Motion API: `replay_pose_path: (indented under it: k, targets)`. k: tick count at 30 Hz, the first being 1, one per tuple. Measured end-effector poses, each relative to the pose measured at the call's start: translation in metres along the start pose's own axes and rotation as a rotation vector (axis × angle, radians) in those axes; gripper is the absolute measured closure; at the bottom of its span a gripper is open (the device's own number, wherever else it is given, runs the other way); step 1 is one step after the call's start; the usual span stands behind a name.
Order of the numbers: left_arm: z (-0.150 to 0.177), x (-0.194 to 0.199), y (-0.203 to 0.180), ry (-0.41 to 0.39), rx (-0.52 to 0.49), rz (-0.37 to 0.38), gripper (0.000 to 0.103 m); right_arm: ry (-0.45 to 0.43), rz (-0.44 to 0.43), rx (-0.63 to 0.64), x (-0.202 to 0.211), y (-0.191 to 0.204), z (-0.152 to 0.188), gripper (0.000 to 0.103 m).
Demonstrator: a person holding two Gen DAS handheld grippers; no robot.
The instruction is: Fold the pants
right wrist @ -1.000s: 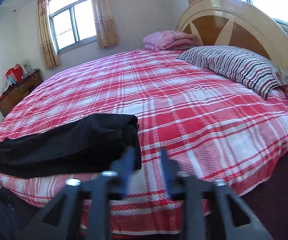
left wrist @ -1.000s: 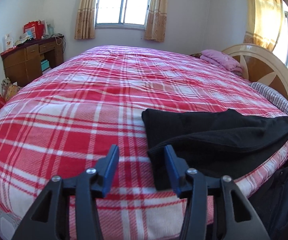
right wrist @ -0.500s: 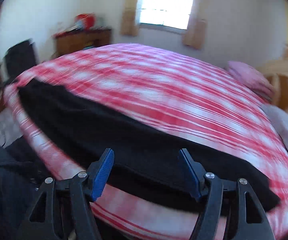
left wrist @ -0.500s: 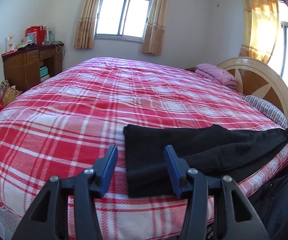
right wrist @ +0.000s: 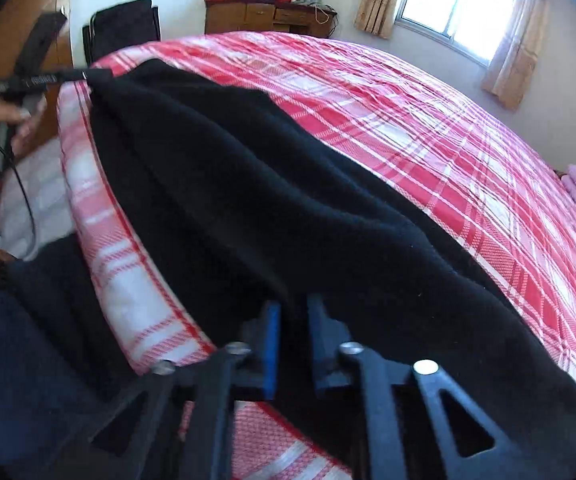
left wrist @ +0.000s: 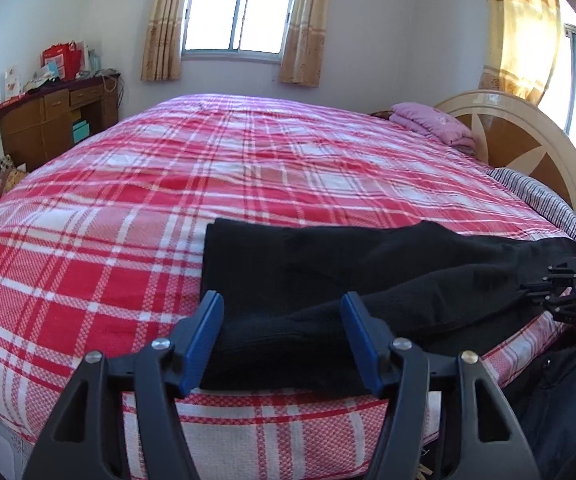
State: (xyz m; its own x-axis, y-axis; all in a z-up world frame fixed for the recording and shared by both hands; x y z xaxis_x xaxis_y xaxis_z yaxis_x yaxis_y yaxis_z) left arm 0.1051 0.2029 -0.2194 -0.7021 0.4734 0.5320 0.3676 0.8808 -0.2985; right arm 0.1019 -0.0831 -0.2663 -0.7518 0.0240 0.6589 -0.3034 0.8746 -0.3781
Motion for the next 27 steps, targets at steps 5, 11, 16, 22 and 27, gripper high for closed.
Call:
replay_pose_path:
  k: [5, 11, 16, 22, 27]
  targets:
    - [0.007, 0.001, 0.019, 0.000, 0.082, -0.017, 0.032, -0.019, -0.030, 0.031, 0.036, -0.002, 0.007, 0.099]
    - [0.012, 0.000, 0.024, 0.005, 0.107, -0.028, 0.032, 0.067, -0.029, 0.059, 0.009, 0.009, 0.025, 0.098]
    - [-0.003, 0.017, 0.016, -0.040, 0.055, -0.077, 0.032, 0.065, -0.088, -0.021, 0.011, -0.001, 0.020, 0.092]
    - [-0.004, 0.004, -0.006, -0.023, -0.027, -0.069, 0.017, 0.096, -0.086, -0.081, 0.009, -0.014, 0.031, 0.061]
    - [0.014, -0.013, -0.011, 0.058, -0.082, -0.133, 0.017, 0.069, -0.060, -0.096, 0.023, -0.025, 0.035, 0.061]
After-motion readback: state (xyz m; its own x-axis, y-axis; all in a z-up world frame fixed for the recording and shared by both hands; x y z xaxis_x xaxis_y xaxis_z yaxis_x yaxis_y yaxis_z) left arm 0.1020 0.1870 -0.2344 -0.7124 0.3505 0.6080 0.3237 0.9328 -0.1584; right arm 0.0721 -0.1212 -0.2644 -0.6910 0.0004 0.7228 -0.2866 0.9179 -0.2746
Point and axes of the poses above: each gripper's, at about its wrist camera, not at the fingertips, and x roughly against the way its jaws point, y to its left, z to its underside, the point moved 7 cm from there along -x, roughly the way its jaws point, and after that the axes turned 13 degrees about z, right-handed, at the moved point
